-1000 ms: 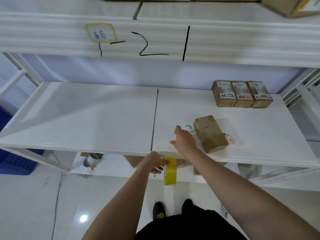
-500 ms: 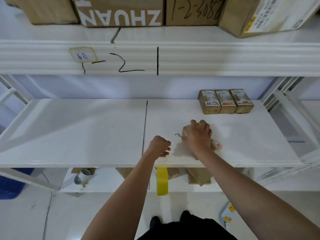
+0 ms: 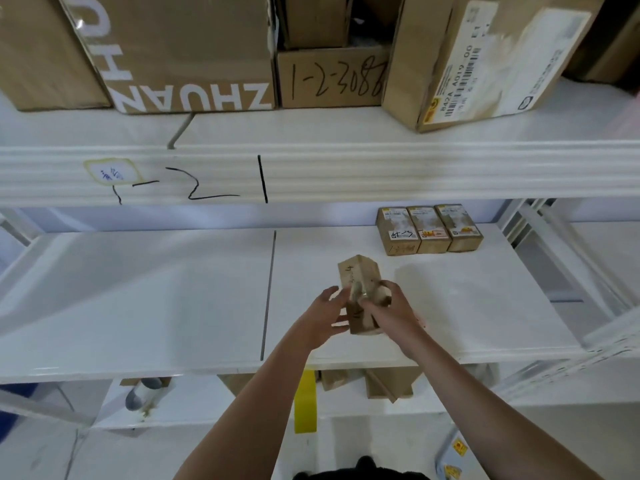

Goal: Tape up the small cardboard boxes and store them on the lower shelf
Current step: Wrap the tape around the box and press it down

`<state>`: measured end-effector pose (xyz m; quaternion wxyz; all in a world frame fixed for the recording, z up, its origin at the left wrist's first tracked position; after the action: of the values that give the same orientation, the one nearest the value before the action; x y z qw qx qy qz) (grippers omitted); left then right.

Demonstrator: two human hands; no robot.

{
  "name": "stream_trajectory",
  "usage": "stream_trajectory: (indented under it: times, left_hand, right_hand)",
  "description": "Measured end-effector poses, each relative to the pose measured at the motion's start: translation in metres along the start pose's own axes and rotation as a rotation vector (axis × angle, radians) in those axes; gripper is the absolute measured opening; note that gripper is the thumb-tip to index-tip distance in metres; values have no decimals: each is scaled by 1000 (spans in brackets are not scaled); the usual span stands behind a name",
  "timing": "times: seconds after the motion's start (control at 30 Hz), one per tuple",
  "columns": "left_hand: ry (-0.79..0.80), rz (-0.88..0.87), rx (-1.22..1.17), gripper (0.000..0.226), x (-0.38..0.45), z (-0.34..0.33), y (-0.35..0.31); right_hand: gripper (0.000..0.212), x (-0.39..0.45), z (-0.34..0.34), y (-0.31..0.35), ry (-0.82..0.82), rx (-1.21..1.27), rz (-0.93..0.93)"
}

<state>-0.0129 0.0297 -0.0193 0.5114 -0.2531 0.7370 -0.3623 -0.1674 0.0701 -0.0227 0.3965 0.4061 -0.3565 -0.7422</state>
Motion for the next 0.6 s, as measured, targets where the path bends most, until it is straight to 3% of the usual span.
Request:
stream_trajectory:
  times: [0.1, 0.47, 0.6]
  left_hand:
    - [125, -87, -69, 47, 2, -12, -5]
    - [127, -114, -109, 37, 1, -4, -10]
    - [88, -110, -145, 39, -3, 6, -14]
  right_hand:
    - [62, -5, 3, 7, 94, 118, 0]
    - [61, -4, 8, 14, 158, 170, -19]
    - [39, 1, 11, 18, 253, 456, -89]
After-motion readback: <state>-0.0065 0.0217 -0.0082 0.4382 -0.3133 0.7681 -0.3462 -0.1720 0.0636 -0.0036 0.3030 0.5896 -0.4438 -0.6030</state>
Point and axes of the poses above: each hand's wrist, its own x-axis towards the middle knuckle, its own z-axis out of the back of the hand, y = z × x, the point moved 1 cm from there along x, towards the middle knuckle, and after that the axes turned 2 degrees about -y, right-handed, at the moved point
